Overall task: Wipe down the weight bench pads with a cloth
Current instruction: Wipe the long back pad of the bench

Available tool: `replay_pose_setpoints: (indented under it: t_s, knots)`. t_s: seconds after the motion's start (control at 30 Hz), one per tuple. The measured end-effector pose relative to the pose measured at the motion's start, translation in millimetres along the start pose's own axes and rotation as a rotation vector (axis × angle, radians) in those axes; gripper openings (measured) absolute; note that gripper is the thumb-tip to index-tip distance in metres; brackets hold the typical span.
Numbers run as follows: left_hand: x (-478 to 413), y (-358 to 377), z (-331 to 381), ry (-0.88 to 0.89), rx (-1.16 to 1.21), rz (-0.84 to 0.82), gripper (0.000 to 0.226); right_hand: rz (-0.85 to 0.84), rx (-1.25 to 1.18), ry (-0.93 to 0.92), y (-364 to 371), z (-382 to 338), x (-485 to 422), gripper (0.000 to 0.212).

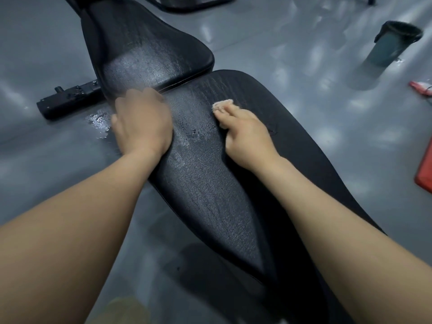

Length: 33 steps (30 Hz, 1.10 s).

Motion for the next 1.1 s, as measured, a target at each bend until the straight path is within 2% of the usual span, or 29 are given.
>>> replay_pose_setpoints:
  t_s: [0.1, 0.17, 0.3, 0.37, 0.53, 0.63, 0.7, 0.83, 0.9, 0.97, 1.03, 1.1]
  knots:
    - [0.1, 0.0, 0.0, -0.001, -0.001, 0.001, 0.032, -0.074, -0.074, -0.088, -5.7, 3.0, -6.4, 0.049]
    - [0.0, 0.4, 0.3, -0.001, 0.0, -0.001, 0.031, -0.023, -0.154, -0.076, -19.9, 10.6, -13.1, 0.036]
    - [0.4, -0.3, 1.0, -0.001, 0.006, -0.003, 0.031, -0.026, -0.335, 0.213, -38.1, 32.1, -25.2, 0.028]
    - [0.4, -0.4, 1.4, 0.003, 0.0, -0.004, 0.031, -0.033, -0.36, 0.254, -40.6, 35.6, -30.5, 0.022]
    - [0.2, 0.3, 1.1, -0.002, 0.005, -0.009, 0.031, 0.012, -0.343, 0.361, -49.3, 47.5, -41.4, 0.023]
    - [0.6, -0.1, 1.3, -0.004, 0.001, -0.008, 0.031, 0.011, -0.522, 0.476, -55.9, 57.7, -48.6, 0.023]
    - [0.7, 0.0, 2.1, -0.002, -0.002, -0.011, 0.031, -0.023, -0.442, 0.524, -56.2, 69.1, -50.4, 0.018]
    - [0.9, 1.0, 1.5, -0.006, -0.004, -0.009, 0.03, -0.04, -0.004, 0.555, -54.7, 96.8, -41.0, 0.027]
    - [0.3, 0.3, 2.0, -0.005, -0.004, -0.006, 0.03, 0.037, 0.033, 0.523, -58.1, 94.1, -37.6, 0.028]
    - [0.3, -0.1, 1.8, -0.007, -0.005, -0.003, 0.03, 0.067, -0.056, 0.46, -54.6, 80.9, -39.0, 0.028]
    - [0.8, -0.5, 2.1, -0.007, -0.005, -0.003, 0.03, -0.045, -0.092, 0.363, -38.4, 63.2, -39.4, 0.03]
    - [1.2, -0.6, 2.2, -0.005, -0.003, -0.004, 0.031, -0.152, 0.038, 0.278, -20.3, 52.7, -35.1, 0.034]
Point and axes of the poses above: each hand's wrist, its own x-axis away from the middle knuckle, its own y-axis out of the palm, z = x × y, the point moved 8 cm from there along -x, towards the middle knuckle, and after that the axes turned 13 degrees about y, right-handed, at the moved point
